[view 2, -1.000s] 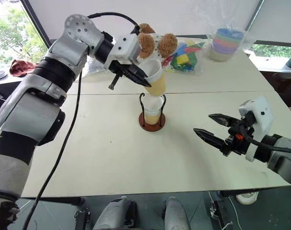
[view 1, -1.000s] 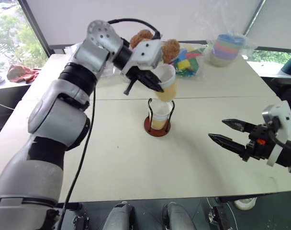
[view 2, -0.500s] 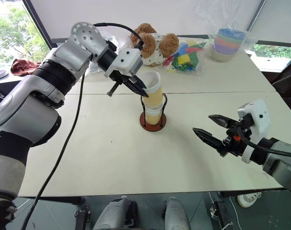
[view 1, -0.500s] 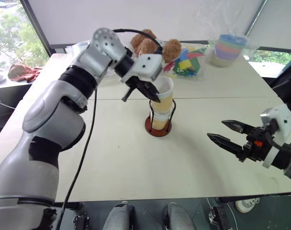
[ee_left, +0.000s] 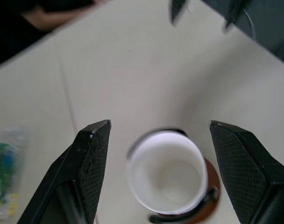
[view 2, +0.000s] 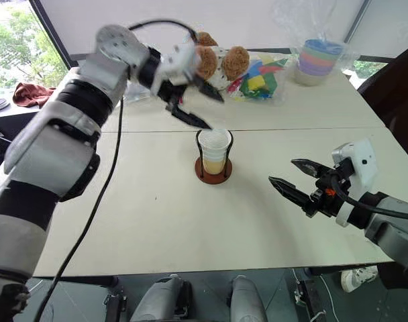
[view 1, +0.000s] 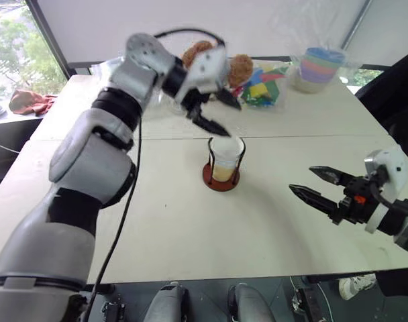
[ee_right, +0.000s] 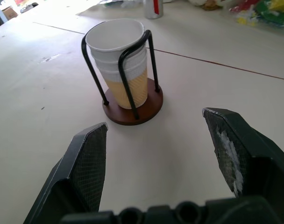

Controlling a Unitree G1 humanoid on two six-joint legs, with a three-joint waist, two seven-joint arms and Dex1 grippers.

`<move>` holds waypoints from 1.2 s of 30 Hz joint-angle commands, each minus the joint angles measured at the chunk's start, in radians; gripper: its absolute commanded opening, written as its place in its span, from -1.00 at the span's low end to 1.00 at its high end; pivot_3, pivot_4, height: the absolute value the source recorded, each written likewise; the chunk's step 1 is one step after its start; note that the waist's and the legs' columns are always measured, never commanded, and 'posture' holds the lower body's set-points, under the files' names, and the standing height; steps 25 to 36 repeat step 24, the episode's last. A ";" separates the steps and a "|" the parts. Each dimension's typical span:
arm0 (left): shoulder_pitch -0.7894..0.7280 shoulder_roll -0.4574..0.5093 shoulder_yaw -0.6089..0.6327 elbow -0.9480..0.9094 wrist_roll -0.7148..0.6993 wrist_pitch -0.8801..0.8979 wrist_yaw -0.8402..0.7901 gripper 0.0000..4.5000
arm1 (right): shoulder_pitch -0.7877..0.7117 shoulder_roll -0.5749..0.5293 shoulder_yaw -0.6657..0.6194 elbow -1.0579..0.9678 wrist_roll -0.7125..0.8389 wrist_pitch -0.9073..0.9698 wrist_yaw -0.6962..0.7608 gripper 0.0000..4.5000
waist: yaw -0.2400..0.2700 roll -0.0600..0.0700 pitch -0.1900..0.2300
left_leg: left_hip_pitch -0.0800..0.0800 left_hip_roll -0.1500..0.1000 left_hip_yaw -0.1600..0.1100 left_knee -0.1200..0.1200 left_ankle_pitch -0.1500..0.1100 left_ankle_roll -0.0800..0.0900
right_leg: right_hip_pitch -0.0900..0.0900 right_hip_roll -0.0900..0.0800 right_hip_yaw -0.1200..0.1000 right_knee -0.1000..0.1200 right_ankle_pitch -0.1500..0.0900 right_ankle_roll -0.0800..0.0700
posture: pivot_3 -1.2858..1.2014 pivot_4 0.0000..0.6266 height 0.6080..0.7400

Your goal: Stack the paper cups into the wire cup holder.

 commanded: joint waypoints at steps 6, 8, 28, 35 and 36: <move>0.365 0.133 0.353 -0.259 0.014 0.234 0.383 0.55 | -0.126 0.153 0.165 0.199 -0.295 -0.235 -0.076 0.57 | -0.002 0.003 -0.002 | 0.004 0.001 0.001 -0.001 0.001 -0.001 | 0.001 0.000 0.001 0.003 0.000 0.000 | 0.03 -0.52 1.00; 0.566 0.131 0.462 -0.465 0.005 0.271 0.623 0.55 | -0.166 0.192 0.228 0.265 -0.387 -0.304 -0.093 0.57 | -0.003 0.003 -0.002 | 0.004 0.001 0.001 0.000 0.001 -0.002 | 0.001 0.000 0.002 0.003 0.000 0.000 | 0.03 -0.52 1.00; 1.544 -0.178 0.612 -1.503 0.137 0.495 1.384 0.55 | -0.284 0.467 0.294 0.681 -0.674 -0.669 -0.184 0.57 | 0.004 0.004 -0.003 | 0.016 -0.004 -0.002 -0.003 0.003 -0.006 | 0.016 -0.005 0.001 0.001 0.000 -0.001 | 0.03 -0.52 1.00; 1.544 -0.178 0.612 -1.503 0.137 0.495 1.384 0.55 | -0.284 0.467 0.294 0.681 -0.674 -0.669 -0.184 0.57 | 0.004 0.004 -0.003 | 0.016 -0.004 -0.002 -0.003 0.003 -0.006 | 0.016 -0.005 0.001 0.001 0.000 -0.001 | 0.03 -0.52 1.00; 1.544 -0.178 0.612 -1.503 0.137 0.495 1.384 0.55 | -0.284 0.467 0.294 0.681 -0.674 -0.669 -0.184 0.57 | 0.004 0.004 -0.003 | 0.016 -0.004 -0.002 -0.003 0.003 -0.006 | 0.016 -0.005 0.001 0.001 0.000 -0.001 | 0.03 -0.52 1.00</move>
